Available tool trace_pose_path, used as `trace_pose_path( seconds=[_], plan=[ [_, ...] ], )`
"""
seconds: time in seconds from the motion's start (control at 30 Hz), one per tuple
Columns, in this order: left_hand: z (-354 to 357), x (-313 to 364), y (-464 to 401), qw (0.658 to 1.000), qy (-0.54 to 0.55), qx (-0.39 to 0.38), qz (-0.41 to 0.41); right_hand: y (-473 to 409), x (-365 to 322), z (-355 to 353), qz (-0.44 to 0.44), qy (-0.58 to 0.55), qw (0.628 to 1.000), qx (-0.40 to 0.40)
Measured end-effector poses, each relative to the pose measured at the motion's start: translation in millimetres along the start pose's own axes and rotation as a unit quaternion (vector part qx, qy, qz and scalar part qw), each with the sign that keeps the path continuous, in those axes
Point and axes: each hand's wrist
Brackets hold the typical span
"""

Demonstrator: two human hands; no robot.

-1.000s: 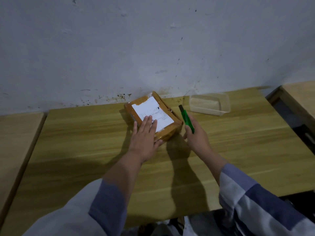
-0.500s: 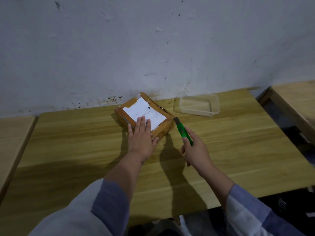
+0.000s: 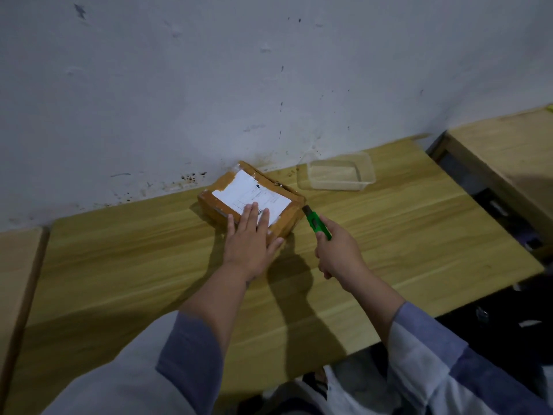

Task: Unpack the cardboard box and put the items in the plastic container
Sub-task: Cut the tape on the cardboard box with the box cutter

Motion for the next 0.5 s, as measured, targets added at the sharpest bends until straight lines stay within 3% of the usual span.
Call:
trace_pose_path(
  seconds=[0.5],
  plan=[
    [-3.0,-19.7,6.8,0.999,-0.019,-0.016,0.045,33.2,2.2,20.3,0.038,-0.155,0.987,0.011]
  ],
)
Point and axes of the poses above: each hand's wrist, its own y-axis away from the middle knuckle, its own z-axis out of the palm, x = y × z, and after that the axes turned 10 degrees about -y, right-handed
